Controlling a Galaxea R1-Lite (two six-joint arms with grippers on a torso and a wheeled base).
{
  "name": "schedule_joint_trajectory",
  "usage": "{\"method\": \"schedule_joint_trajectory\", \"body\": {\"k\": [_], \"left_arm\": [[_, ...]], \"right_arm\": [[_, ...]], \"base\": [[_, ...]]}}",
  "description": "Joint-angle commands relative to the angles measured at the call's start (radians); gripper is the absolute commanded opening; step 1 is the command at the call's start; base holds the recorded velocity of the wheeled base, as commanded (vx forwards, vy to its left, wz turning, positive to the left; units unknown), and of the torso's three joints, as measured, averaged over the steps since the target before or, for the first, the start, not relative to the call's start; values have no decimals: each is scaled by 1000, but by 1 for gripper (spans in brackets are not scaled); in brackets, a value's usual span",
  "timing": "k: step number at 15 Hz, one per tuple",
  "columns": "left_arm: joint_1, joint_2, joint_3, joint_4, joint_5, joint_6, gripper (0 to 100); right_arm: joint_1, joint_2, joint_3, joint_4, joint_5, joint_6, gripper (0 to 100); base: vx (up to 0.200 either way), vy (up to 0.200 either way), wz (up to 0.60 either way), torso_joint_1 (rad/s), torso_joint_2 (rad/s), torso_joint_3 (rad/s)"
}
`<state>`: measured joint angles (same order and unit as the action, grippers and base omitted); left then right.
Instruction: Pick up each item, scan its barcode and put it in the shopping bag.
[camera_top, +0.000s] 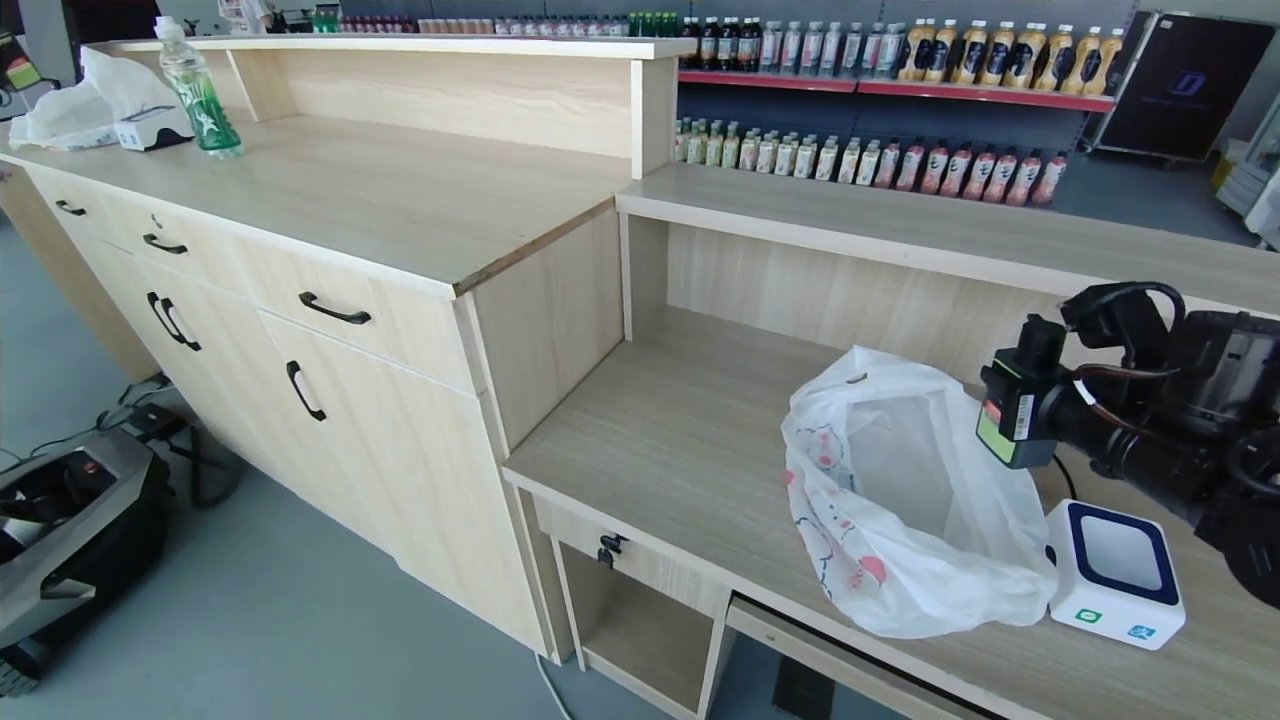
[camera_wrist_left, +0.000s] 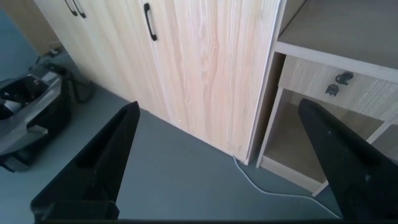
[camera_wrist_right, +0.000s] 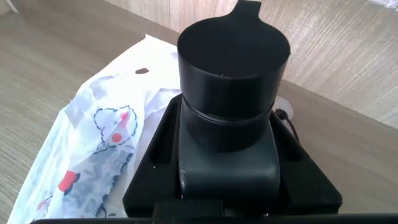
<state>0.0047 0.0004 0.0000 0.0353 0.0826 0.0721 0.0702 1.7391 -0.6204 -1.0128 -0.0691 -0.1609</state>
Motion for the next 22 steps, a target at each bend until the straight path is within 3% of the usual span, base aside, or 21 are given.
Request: {"method": "schedule_joint_trajectory", "body": {"k": [1,6,22], "left_arm": [[1,0,0,0,0,0,100],[1,0,0,0,0,0,100],[1,0,0,0,0,0,100]], "right_arm": [[-7,146,1,-92,72,0,0],[-13,258,-15,-178,195,1,0],[40,556,-262,-311,215,-3,0]], "base": [[0,0,0,0,0,0],[0,0,0,0,0,0],[0,0,0,0,0,0]]}}
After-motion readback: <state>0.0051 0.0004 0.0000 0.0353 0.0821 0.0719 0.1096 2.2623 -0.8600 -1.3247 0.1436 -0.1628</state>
